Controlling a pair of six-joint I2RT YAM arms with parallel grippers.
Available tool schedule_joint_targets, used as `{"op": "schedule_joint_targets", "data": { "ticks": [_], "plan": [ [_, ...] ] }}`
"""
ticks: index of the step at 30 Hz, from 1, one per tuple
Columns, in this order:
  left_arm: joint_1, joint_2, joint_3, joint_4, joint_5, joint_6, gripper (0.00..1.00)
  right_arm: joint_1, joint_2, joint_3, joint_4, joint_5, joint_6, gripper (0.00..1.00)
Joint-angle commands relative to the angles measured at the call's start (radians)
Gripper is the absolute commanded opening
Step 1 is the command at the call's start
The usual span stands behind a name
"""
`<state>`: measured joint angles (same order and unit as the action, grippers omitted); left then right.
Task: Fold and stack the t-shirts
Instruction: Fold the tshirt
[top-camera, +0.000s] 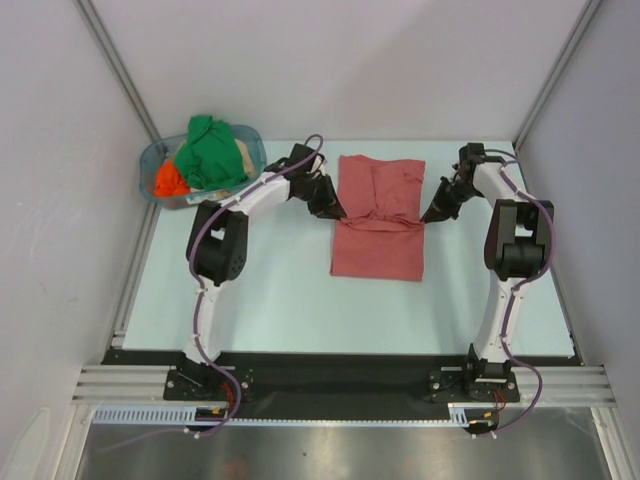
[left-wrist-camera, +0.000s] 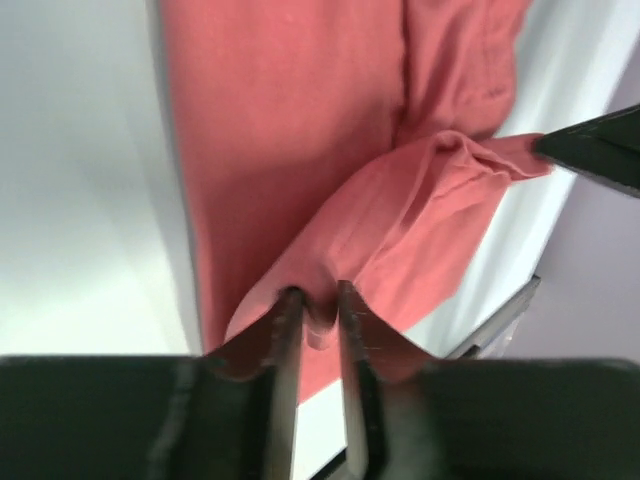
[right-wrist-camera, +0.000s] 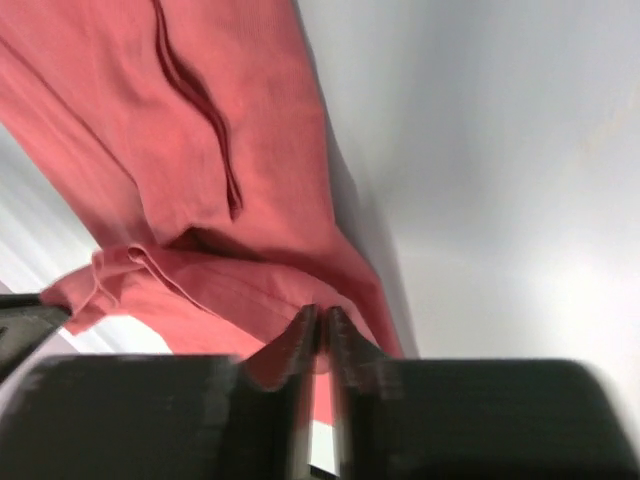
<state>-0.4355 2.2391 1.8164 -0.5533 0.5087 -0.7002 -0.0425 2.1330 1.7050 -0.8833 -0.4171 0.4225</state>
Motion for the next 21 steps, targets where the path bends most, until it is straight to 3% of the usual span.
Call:
{"op": "schedule_joint_targets", "data": {
  "ticks": [1, 3, 5, 7, 9, 13, 14, 17, 21],
  "plan": [
    [0.027, 0.042, 0.099, -0.080, -0.033, 0.045, 0.28, -0.013, 0.065, 0.132, -0.002, 0.011, -0.060, 0.22],
    [0.037, 0.031, 0.159, -0.147, -0.207, 0.137, 0.42, -0.019, 0.119, 0.247, -0.084, 0.102, -0.096, 0.35],
    [0.041, -0.016, 0.199, -0.224, -0.290, 0.213, 0.46, -0.019, 0.122, 0.348, -0.181, 0.232, -0.148, 0.44],
    [0.028, -0.080, 0.164, -0.215, -0.273, 0.238, 0.50, -0.010, 0.046, 0.308, -0.200, 0.274, -0.159, 0.47],
    [0.006, -0.137, 0.089, -0.169, -0.184, 0.258, 0.52, 0.016, -0.051, 0.132, -0.152, 0.322, -0.171, 0.52],
    [-0.089, -0.231, -0.064, -0.019, -0.026, 0.239, 0.48, 0.125, -0.246, -0.138, -0.022, 0.291, -0.114, 0.51],
    [-0.109, -0.234, -0.090, -0.007, -0.041, 0.237, 0.47, 0.169, -0.292, -0.177, -0.005, 0.322, -0.075, 0.50],
    [-0.163, -0.207, -0.127, 0.067, -0.017, 0.223, 0.42, 0.242, -0.292, -0.258, 0.082, 0.337, -0.019, 0.42],
    [-0.181, -0.092, -0.085, 0.111, 0.005, 0.223, 0.40, 0.292, -0.187, -0.233, 0.161, 0.368, -0.004, 0.33]
  ]
}}
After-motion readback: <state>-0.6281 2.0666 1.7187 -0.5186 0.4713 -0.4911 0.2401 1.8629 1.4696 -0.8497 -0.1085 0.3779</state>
